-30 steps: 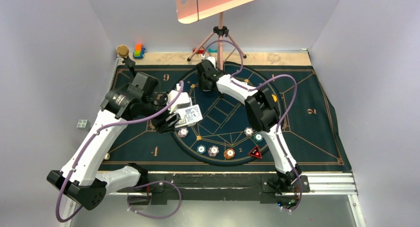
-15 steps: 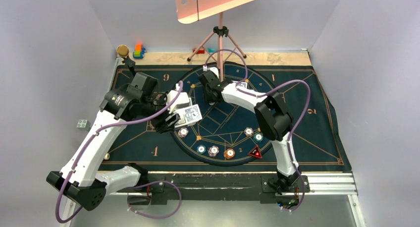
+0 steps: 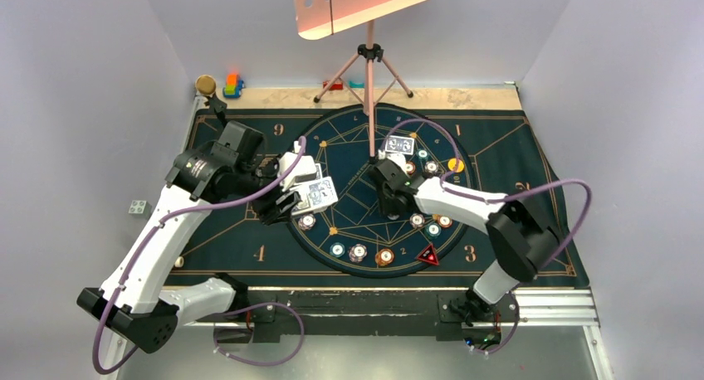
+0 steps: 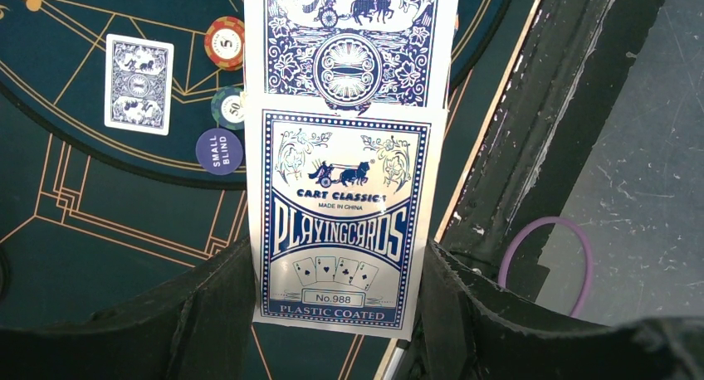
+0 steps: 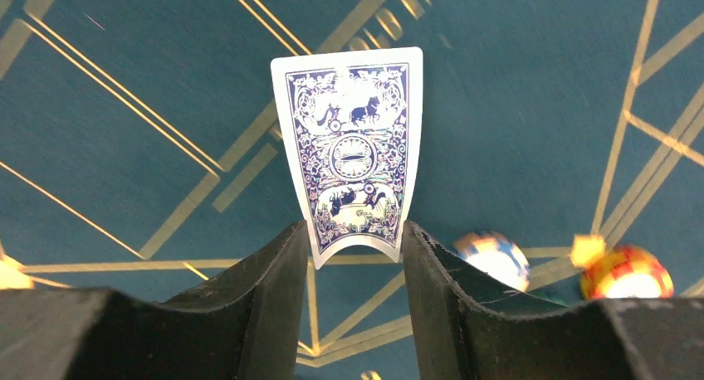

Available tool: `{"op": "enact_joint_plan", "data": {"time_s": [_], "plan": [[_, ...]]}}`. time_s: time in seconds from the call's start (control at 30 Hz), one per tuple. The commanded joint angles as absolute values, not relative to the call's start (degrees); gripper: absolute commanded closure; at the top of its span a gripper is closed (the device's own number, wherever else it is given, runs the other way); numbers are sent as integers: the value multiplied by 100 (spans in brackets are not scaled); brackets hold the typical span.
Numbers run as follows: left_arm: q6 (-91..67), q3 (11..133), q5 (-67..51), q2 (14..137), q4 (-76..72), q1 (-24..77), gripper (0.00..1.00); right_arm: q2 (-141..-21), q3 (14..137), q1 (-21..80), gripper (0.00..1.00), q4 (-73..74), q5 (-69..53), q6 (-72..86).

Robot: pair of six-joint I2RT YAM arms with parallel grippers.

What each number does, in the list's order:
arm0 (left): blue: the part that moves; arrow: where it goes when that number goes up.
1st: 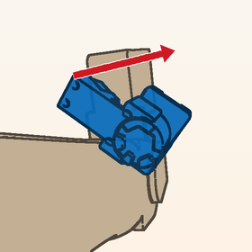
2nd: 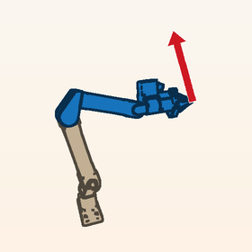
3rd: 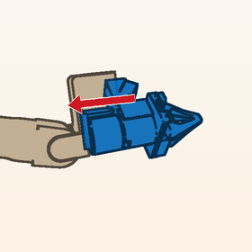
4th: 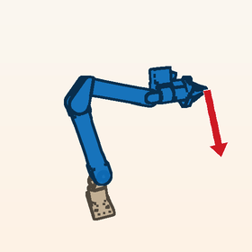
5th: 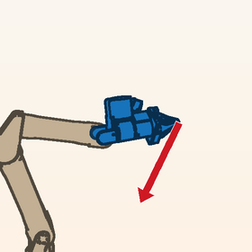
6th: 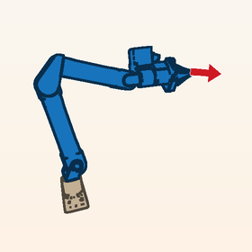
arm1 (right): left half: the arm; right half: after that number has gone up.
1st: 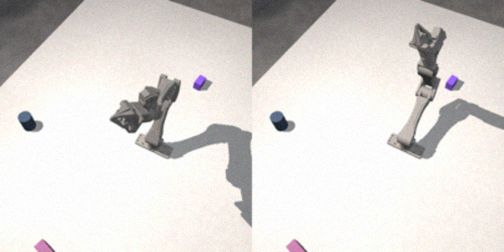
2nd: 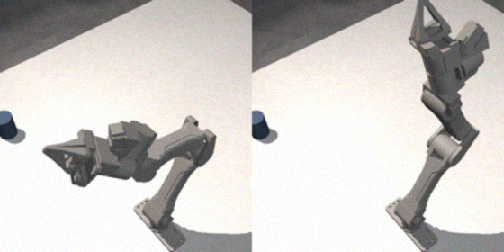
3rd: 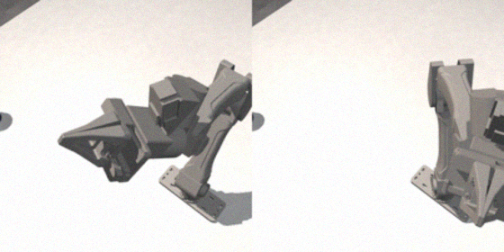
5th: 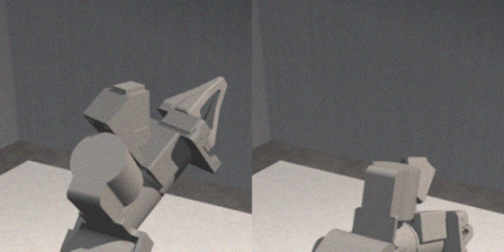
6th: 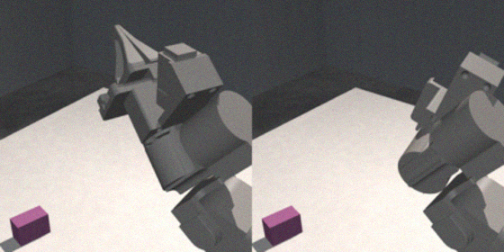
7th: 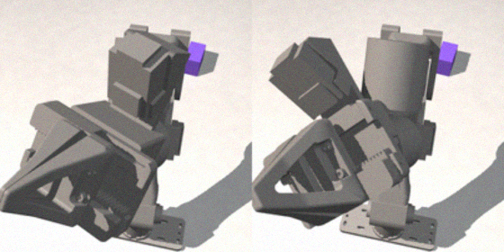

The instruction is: Distribute texas hold em gaming equipment

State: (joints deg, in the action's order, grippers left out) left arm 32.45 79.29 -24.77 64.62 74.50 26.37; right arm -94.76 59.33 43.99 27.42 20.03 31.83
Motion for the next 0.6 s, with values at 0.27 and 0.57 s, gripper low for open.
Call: {"op": "enact_joint_plan", "data": {"time_s": [0.27,0.57], "plan": [[3344,8295,-2715,6497,7548,2610,100,-8096,4991,4438,28,4029,2430,4031],[3375,8316,-2681,6472,7626,2610,100,-7804,5669,4447,23,4356,2337,3749]]}}
